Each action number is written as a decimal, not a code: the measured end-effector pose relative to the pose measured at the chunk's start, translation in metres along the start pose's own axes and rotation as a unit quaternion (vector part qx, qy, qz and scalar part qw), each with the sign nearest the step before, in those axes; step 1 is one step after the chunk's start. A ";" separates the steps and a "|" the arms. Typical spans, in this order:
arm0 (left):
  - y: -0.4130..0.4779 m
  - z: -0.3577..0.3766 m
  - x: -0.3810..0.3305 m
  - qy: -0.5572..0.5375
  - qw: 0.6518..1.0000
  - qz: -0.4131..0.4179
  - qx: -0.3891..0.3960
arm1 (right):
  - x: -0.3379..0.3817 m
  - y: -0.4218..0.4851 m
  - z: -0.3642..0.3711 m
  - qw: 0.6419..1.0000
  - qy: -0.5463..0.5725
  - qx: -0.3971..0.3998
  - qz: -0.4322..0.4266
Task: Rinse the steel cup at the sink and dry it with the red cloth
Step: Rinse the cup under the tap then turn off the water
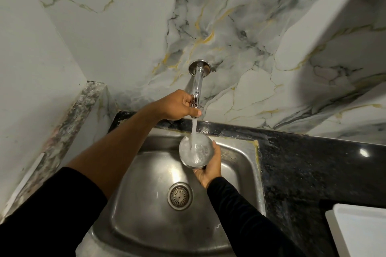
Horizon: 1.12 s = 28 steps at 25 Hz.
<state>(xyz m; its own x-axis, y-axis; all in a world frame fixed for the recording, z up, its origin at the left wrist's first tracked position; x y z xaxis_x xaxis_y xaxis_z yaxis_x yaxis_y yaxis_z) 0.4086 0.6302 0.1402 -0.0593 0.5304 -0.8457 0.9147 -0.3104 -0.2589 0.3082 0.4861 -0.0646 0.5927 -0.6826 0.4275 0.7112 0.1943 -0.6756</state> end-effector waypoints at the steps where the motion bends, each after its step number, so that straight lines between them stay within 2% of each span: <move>1: 0.000 0.000 0.000 0.002 1.000 -0.001 0.000 | -0.006 -0.004 -0.006 1.000 0.007 -0.008 0.005; 8: -0.002 0.000 0.001 0.006 1.000 0.001 -0.016 | -0.012 -0.010 0.019 1.000 -0.008 -0.015 -0.009; 16: -0.002 -0.001 -0.001 0.018 1.000 0.005 -0.015 | -0.017 -0.025 0.007 1.000 -0.004 -0.021 0.002; 22: -0.002 0.001 -0.001 0.021 1.000 0.009 -0.016 | -0.004 -0.023 0.018 0.999 0.014 -0.027 -0.030; 28: -0.003 0.000 0.001 0.015 1.000 0.002 -0.013 | -0.013 -0.029 0.008 0.998 -0.039 -0.042 -0.031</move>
<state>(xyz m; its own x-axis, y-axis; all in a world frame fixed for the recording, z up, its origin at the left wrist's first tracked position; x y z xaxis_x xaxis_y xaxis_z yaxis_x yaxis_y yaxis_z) 0.4061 0.6318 0.1401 -0.0431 0.5528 -0.8322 0.9253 -0.2920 -0.2419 0.2829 0.4953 -0.0455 0.5789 -0.6337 0.5131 0.7147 0.0914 -0.6934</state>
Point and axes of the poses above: each hand's wrist, its own y-axis towards the middle knuckle, its own z-axis out of the palm, x = y × z, the point moved 6 cm from there along y, towards the middle knuckle, and after that the axes turned 2 degrees about z, right-handed, at the moved point
